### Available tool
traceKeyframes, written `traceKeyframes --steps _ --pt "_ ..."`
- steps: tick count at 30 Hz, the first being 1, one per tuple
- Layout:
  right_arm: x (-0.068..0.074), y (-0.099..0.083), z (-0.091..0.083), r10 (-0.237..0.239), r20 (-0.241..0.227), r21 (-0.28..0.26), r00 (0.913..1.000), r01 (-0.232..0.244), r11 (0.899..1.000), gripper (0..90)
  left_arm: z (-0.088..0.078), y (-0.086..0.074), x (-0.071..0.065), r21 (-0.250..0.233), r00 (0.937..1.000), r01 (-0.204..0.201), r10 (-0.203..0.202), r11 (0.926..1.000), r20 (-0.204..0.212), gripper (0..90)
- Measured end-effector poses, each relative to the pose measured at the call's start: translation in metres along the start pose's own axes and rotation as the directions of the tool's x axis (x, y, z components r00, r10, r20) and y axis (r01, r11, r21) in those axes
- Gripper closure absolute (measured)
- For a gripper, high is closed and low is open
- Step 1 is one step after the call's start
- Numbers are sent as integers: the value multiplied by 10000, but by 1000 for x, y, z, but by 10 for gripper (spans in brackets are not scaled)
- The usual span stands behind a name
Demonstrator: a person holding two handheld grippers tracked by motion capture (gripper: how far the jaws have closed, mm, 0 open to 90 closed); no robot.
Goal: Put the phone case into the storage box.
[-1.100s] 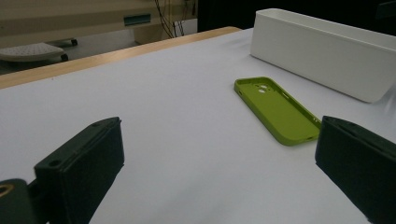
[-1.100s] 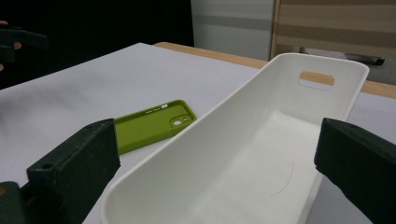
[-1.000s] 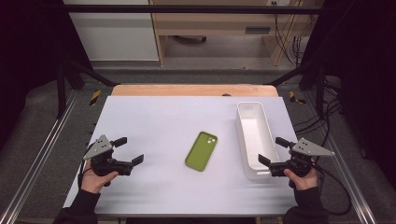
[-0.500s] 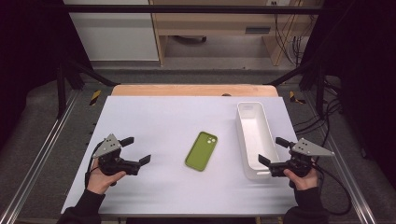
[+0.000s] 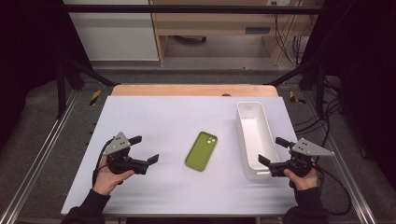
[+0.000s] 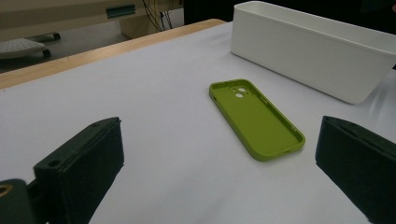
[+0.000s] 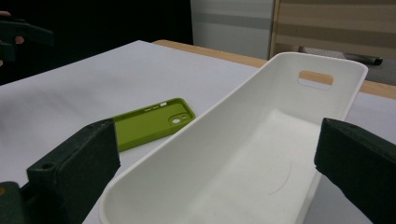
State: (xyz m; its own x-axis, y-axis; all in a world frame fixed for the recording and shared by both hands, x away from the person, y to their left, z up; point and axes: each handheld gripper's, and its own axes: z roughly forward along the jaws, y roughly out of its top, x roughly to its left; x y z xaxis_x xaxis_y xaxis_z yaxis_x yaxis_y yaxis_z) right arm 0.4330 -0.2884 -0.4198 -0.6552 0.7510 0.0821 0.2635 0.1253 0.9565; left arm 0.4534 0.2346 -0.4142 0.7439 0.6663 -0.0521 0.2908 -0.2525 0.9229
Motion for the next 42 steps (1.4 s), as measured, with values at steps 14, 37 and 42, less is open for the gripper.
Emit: traceKeyframes --steps 14,37,42 --pt "0 0 1 4 5 47 10000 -4 10000 5 15 10 -6 254 9999 -99 96 9996 121 6" --pt "0 0 1 -19 -9 35 10000 19 10000 5 52 31 -13 473 9998 -133 127 9988 121 6" --pt "0 0 1 -24 -42 26 10000 24 10000 5 57 35 -14 455 9999 -125 119 9989 121 6"
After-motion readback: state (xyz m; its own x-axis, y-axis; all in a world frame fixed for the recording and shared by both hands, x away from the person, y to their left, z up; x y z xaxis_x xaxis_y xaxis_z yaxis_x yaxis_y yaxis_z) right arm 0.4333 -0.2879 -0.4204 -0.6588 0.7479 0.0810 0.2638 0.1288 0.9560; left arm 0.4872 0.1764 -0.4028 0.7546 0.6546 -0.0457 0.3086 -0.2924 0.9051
